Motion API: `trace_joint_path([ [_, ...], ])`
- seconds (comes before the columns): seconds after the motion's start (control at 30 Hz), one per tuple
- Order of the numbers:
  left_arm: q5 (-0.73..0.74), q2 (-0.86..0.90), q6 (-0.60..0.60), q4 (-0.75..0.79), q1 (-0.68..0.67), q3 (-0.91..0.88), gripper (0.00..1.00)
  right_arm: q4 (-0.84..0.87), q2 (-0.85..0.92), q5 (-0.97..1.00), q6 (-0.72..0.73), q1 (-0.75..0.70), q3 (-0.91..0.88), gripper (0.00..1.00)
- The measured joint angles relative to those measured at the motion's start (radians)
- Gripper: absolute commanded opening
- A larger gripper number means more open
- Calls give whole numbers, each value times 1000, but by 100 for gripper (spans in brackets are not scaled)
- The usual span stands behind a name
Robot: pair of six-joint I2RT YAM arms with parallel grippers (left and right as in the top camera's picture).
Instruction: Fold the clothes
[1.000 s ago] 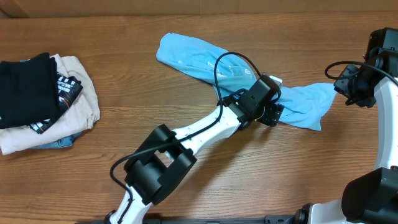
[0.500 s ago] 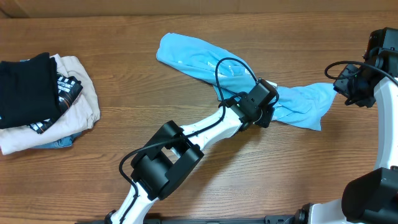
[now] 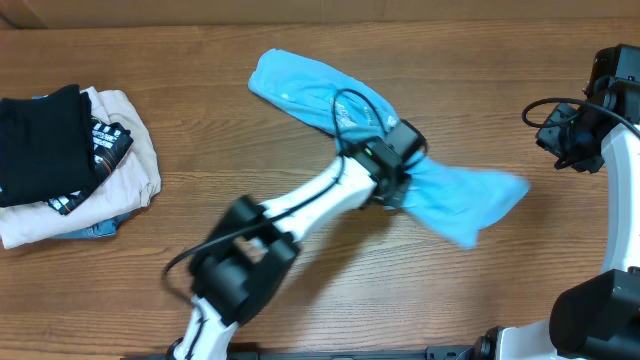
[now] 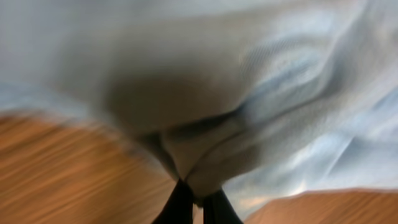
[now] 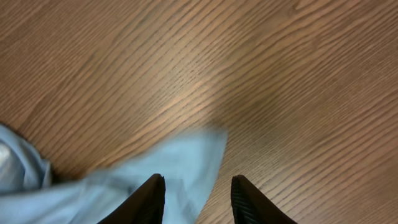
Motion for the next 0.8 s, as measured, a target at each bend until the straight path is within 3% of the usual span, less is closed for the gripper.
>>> trace_joint_path([
  [0.1, -79, -163, 21, -175, 82, 15, 4, -21, 0, 0, 0, 0, 0, 38],
  [0.27, -101, -360, 32, -277, 263, 49, 5, -84, 0, -87, -29, 3, -1, 37],
  [0.4, -71, -386, 52, -285, 337, 54, 4, -119, 0, -216, -109, 39, -1, 38],
  [0.63, 42, -369, 130, -200, 340, 55, 6, -117, 0, -283, -175, 121, -1, 39],
  [0.7, 74, -369, 138, -182, 340, 61, 10, -109, 0, -287, -180, 119, -1, 39],
  [0.77, 104, -370, 149, -162, 340, 85, 22, -103, 0, -288, -183, 118, -1, 39],
  [0.8, 118, -371, 151, -145, 340, 104, 20, -102, 0, -288, -185, 118, -1, 39],
])
